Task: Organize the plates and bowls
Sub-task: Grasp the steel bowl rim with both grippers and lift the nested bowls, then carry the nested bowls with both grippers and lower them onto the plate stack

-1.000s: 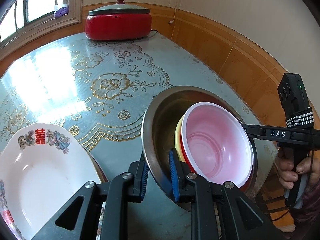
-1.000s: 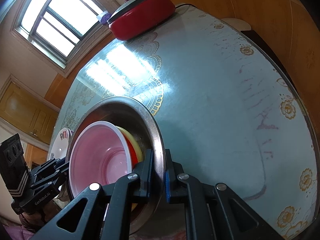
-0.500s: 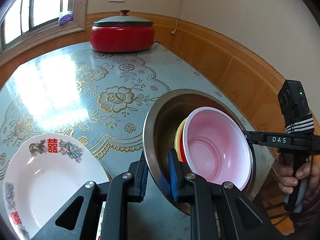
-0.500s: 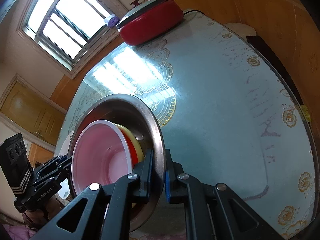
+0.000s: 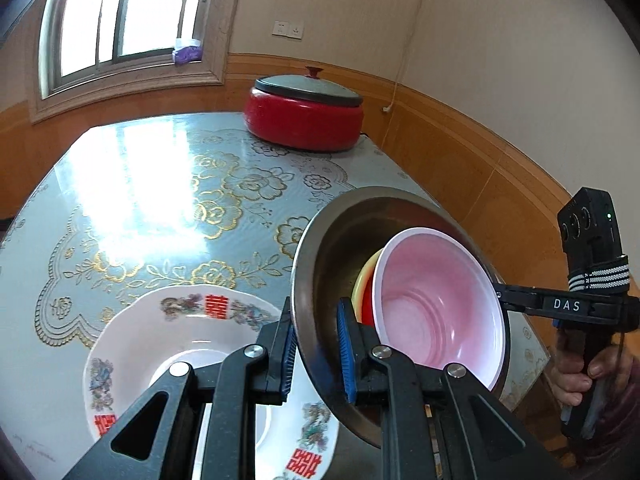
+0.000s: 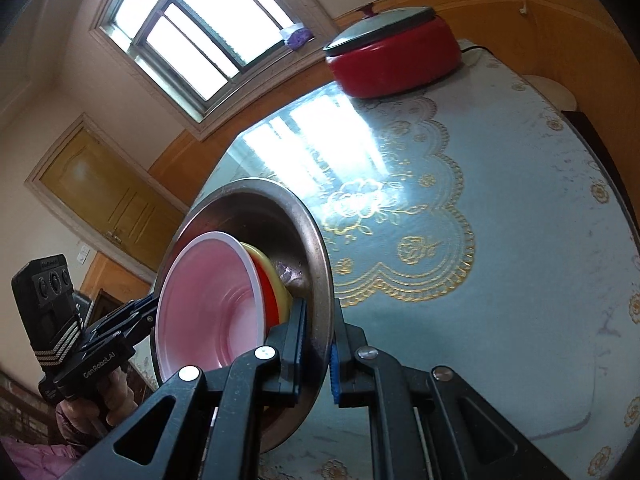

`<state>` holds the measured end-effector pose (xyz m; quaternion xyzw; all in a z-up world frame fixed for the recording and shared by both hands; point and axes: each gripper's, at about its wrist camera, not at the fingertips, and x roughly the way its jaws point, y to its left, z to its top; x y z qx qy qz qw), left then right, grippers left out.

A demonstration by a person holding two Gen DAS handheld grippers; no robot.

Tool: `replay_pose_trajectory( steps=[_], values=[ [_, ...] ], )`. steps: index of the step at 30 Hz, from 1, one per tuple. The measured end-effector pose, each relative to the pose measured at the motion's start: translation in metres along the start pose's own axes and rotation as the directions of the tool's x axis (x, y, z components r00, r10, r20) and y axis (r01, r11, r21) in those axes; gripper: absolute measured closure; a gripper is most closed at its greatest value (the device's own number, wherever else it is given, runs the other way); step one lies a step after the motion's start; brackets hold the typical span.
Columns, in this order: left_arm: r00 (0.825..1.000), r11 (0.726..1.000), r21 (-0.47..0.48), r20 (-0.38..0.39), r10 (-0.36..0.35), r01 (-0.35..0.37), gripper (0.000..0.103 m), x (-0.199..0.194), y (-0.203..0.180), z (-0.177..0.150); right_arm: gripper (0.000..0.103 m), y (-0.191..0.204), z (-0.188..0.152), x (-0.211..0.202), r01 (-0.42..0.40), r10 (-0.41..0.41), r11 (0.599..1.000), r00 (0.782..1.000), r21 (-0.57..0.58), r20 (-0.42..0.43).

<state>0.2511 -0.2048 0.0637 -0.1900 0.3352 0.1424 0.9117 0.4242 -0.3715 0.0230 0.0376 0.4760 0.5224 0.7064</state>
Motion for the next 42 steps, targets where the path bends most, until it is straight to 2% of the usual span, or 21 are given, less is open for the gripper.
replay_pose_trajectory(
  steps=[6, 10, 14, 20, 25, 27, 37, 42],
  values=[
    [0.996, 0.995, -0.066, 0.039, 0.079, -0.076, 0.085, -0.033, 0.045, -0.002, 0.094, 0.052, 0.009, 0.033, -0.084, 0.08, 0.992, 0.996, -0.095, -0.048],
    [0.992, 0.988, -0.095, 0.02, 0.122, -0.119, 0.085, -0.044, 0.074, -0.011, 0.094, 0.078, 0.006, 0.062, -0.12, 0.109, 0.987, 0.989, -0.111, -0.101],
    [0.992, 0.985, -0.114, -0.027, 0.127, -0.129, 0.085, -0.043, 0.101, -0.021, 0.094, 0.092, -0.004, 0.089, -0.124, 0.109, 0.988, 0.982, -0.089, -0.156],
    [0.987, 0.985, -0.125, -0.124, 0.105, -0.12, 0.085, -0.024, 0.132, -0.035, 0.094, 0.101, -0.018, 0.123, -0.064, 0.057, 0.998, 0.974, -0.029, -0.218],
    [0.982, 0.99, -0.114, -0.178, 0.063, -0.084, 0.086, -0.007, 0.145, -0.042, 0.094, 0.101, -0.024, 0.142, 0.039, -0.037, 0.999, 0.975, 0.001, -0.218],
    [0.981, 0.994, -0.087, -0.185, 0.054, -0.071, 0.085, -0.002, 0.144, -0.041, 0.094, 0.101, -0.027, 0.144, 0.08, -0.075, 0.997, 0.973, 0.012, -0.218],
    [0.981, 0.999, -0.039, -0.195, -0.004, -0.004, 0.085, 0.01, 0.15, -0.034, 0.091, 0.1, -0.031, 0.137, 0.137, -0.124, 0.988, 0.977, 0.064, -0.174],
    [0.978, 0.998, -0.038, -0.202, -0.047, 0.04, 0.085, 0.011, 0.155, -0.033, 0.086, 0.101, -0.033, 0.134, 0.157, -0.141, 0.983, 0.979, 0.099, -0.148]
  ],
)
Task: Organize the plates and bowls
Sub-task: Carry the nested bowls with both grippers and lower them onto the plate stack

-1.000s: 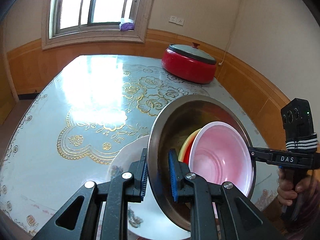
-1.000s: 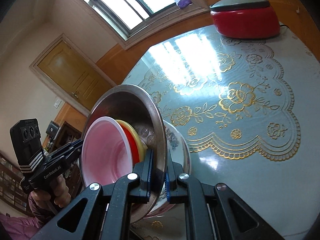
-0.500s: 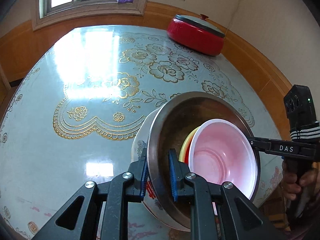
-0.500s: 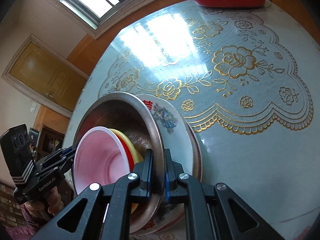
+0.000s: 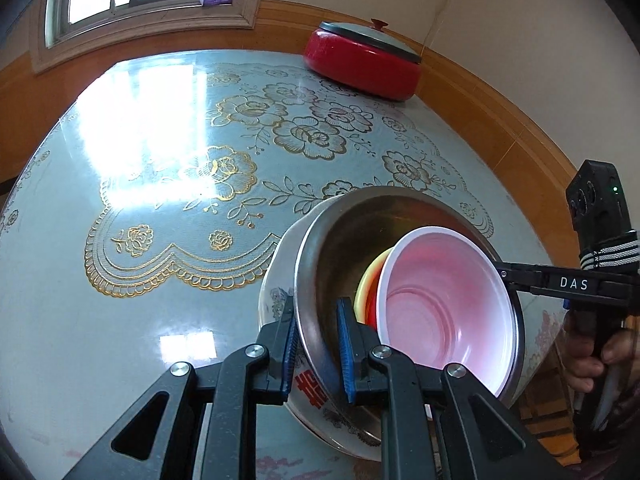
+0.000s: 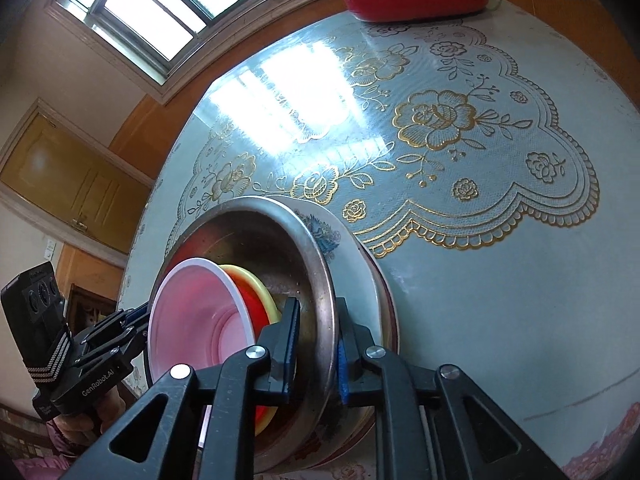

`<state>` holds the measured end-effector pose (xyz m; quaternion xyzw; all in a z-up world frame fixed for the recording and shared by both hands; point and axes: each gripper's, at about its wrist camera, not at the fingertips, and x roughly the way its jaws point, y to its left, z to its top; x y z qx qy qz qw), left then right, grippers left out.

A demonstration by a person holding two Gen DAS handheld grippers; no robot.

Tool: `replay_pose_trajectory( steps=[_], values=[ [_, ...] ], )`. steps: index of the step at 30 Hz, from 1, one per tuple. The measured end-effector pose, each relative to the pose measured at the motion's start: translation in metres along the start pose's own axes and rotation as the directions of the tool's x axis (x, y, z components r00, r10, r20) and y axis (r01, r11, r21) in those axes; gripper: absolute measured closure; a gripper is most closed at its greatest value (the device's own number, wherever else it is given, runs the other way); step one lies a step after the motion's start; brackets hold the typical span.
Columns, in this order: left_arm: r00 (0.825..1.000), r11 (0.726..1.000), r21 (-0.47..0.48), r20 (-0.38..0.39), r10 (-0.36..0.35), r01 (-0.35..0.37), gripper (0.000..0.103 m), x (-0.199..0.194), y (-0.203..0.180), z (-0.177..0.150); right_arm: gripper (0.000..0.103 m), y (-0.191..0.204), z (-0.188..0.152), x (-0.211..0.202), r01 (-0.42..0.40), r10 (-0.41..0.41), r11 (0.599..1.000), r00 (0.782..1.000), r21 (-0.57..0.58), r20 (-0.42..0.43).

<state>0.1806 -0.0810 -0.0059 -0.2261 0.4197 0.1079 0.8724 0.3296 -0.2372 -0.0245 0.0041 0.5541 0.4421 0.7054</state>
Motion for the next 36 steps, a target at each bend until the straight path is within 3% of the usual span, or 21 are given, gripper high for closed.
replay_pose_trajectory(
  steps=[13, 20, 23, 30, 36],
  values=[
    [0.998, 0.996, 0.066, 0.036, -0.059, 0.057, 0.085, -0.02, 0.009, 0.002, 0.082, -0.005, -0.037, -0.029, 0.045, -0.057, 0.993, 0.992, 0.108, 0.111],
    [0.998, 0.986, 0.161, 0.038, -0.055, 0.049, 0.086, -0.017, 0.004, -0.001, 0.09, 0.011, -0.049, -0.023, 0.119, -0.138, 0.985, 0.978, 0.126, 0.156],
    [0.997, 0.987, 0.147, 0.029, -0.076, 0.071, 0.086, -0.017, 0.008, 0.0, 0.091, 0.014, -0.049, -0.021, 0.149, -0.169, 0.981, 0.972, 0.129, 0.163],
    [0.997, 0.992, 0.113, 0.048, -0.054, 0.049, 0.086, -0.019, 0.006, -0.004, 0.089, 0.023, -0.045, -0.02, 0.196, -0.194, 0.981, 0.97, -0.002, 0.149],
    [0.999, 0.996, 0.09, 0.051, 0.003, -0.008, 0.085, -0.02, 0.0, -0.007, 0.089, 0.02, -0.04, -0.018, 0.172, -0.163, 0.983, 0.977, -0.057, 0.137]
  ],
)
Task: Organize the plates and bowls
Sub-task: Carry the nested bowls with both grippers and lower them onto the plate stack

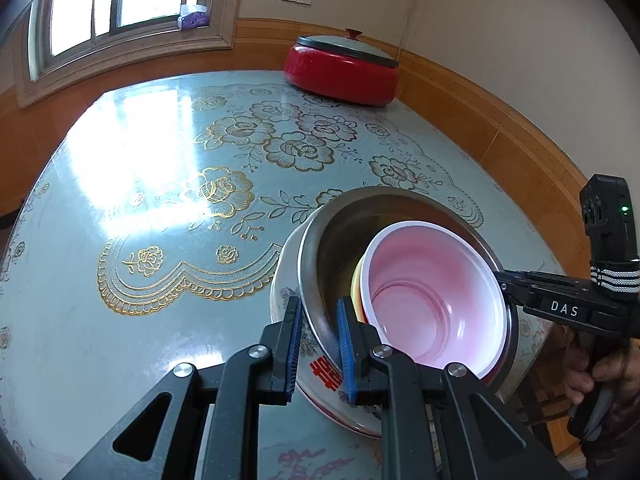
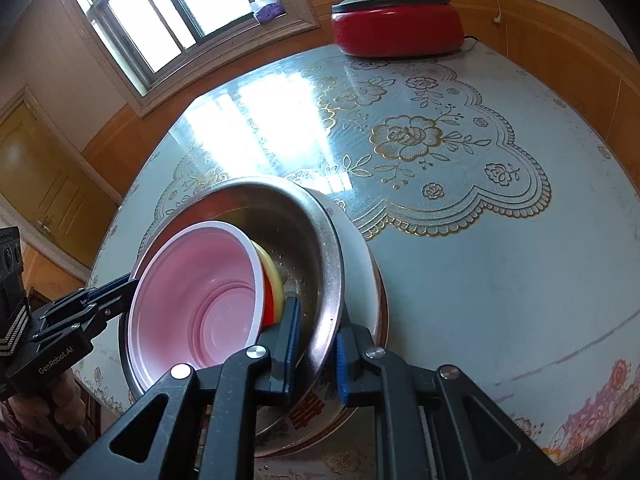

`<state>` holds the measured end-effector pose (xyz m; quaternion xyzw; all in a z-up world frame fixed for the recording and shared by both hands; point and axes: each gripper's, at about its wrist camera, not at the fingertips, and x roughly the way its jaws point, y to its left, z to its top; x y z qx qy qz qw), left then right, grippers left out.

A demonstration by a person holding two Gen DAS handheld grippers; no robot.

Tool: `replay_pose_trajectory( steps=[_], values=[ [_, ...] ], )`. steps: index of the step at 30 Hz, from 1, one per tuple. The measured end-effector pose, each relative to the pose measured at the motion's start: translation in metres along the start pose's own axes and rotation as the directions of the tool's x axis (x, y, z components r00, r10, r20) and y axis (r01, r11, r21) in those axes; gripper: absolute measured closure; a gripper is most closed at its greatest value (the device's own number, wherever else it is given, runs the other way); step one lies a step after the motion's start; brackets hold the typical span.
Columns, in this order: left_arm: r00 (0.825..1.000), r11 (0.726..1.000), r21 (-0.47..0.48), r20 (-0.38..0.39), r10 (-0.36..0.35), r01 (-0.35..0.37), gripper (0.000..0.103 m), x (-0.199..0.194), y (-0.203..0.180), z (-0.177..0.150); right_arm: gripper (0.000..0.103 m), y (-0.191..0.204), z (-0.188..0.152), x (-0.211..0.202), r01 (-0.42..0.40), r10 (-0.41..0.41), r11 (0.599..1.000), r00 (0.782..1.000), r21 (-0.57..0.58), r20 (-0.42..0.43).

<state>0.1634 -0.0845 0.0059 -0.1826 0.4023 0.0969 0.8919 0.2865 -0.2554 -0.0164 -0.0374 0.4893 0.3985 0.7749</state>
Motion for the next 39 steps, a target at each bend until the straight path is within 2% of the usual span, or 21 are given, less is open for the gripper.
replay_pose_trajectory(
  steps=[9, 18, 23, 30, 39],
  values=[
    [0.996, 0.995, -0.06, 0.037, 0.08, -0.078, 0.085, 0.0, -0.008, -0.007, 0.086, 0.001, 0.0, 0.001, -0.038, 0.038, 0.996, 0.999, -0.081, -0.003],
    [0.992, 0.992, -0.067, 0.056, 0.11, -0.106, 0.084, -0.001, -0.013, -0.012, 0.086, 0.007, -0.001, -0.001, 0.011, -0.01, 0.996, 1.0, -0.092, 0.018],
    [0.995, 0.996, -0.041, 0.053, 0.087, -0.084, 0.083, -0.001, -0.011, -0.011, 0.086, 0.009, -0.003, -0.002, 0.051, -0.049, 0.997, 0.998, -0.05, 0.042],
    [1.0, 0.999, 0.037, 0.025, 0.012, -0.013, 0.08, -0.001, -0.001, -0.005, 0.086, 0.016, -0.009, -0.005, 0.129, -0.132, 0.99, 0.989, 0.054, 0.069],
    [0.996, 0.984, 0.152, 0.01, -0.093, 0.09, 0.079, -0.003, 0.01, 0.003, 0.088, 0.025, -0.019, -0.007, 0.218, -0.236, 0.96, 0.968, 0.178, 0.084]
  ],
)
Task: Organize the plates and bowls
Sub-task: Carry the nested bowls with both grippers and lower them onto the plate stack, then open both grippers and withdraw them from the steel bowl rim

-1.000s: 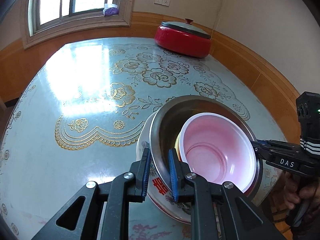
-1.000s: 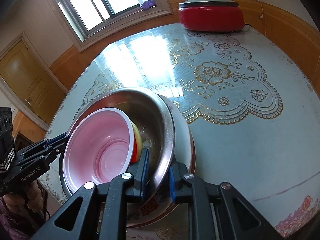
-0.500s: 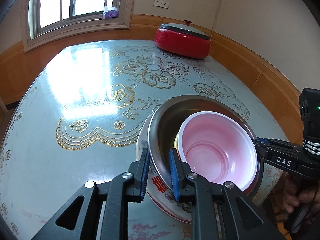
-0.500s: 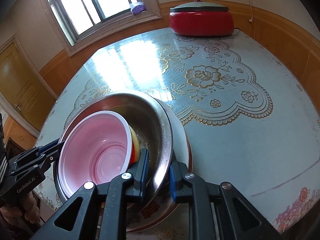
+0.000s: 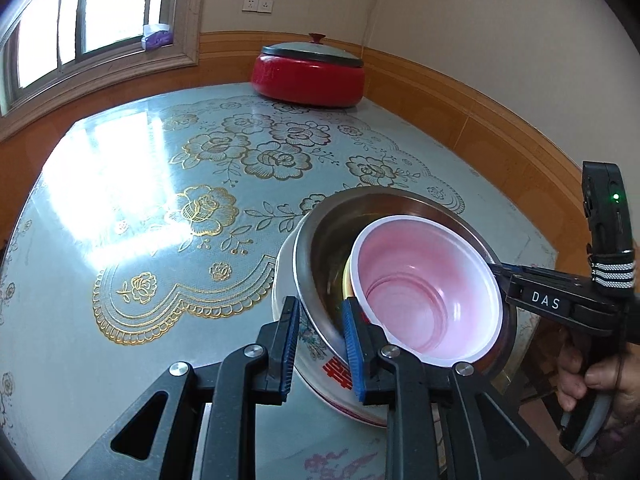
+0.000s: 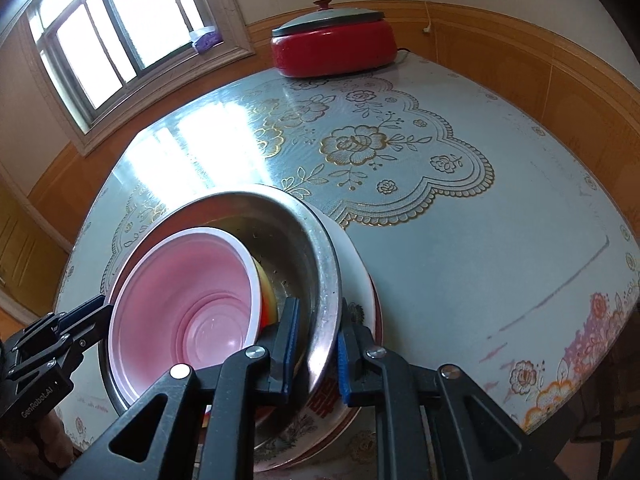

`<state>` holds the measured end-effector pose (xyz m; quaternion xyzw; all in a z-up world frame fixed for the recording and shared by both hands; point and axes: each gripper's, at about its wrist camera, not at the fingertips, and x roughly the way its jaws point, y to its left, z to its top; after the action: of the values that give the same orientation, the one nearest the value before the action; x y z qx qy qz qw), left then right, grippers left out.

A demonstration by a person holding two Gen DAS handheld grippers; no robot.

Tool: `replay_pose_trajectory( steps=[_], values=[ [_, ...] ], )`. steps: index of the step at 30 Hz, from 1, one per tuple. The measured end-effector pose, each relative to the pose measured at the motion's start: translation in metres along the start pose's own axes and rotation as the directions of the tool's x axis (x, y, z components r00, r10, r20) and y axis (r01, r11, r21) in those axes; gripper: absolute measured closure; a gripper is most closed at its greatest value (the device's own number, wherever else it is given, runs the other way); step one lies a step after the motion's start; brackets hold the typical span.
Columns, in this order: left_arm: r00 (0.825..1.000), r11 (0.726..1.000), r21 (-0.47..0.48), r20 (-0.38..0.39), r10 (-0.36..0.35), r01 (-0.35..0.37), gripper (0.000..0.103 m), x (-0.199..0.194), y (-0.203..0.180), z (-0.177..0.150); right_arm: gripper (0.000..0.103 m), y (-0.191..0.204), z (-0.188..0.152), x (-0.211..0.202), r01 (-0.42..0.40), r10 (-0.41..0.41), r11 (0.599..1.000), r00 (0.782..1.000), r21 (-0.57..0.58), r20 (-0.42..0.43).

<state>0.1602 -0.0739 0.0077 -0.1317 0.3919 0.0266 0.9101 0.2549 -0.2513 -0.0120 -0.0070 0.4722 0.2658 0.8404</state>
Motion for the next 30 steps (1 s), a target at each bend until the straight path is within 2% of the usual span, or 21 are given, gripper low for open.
replay_pose_trajectory(
  steps=[5, 9, 17, 21, 30],
  values=[
    [0.998, 0.996, 0.063, -0.009, -0.058, 0.058, 0.078, 0.004, 0.002, 0.003, 0.088, -0.002, -0.001, -0.004, 0.03, -0.03, 0.997, 1.0, 0.071, 0.003],
    [0.996, 0.992, 0.087, -0.011, -0.087, 0.088, 0.078, 0.004, 0.005, 0.004, 0.076, -0.007, -0.004, -0.016, 0.05, -0.057, 0.988, 0.997, 0.143, 0.042],
    [0.988, 0.985, 0.072, -0.005, -0.156, 0.156, 0.072, -0.006, 0.02, 0.002, 0.076, -0.006, -0.036, -0.051, 0.05, -0.083, 0.968, 0.988, 0.247, 0.127],
    [0.989, 0.986, 0.068, 0.013, -0.15, 0.149, 0.068, -0.016, 0.034, -0.003, 0.075, 0.006, -0.059, -0.064, 0.06, -0.102, 0.965, 0.982, 0.254, 0.157],
    [0.995, 0.993, 0.067, -0.009, -0.102, 0.102, 0.065, -0.026, 0.055, -0.03, 0.073, 0.036, -0.108, -0.062, 0.113, -0.154, 0.955, 0.979, 0.274, 0.131]
  ],
)
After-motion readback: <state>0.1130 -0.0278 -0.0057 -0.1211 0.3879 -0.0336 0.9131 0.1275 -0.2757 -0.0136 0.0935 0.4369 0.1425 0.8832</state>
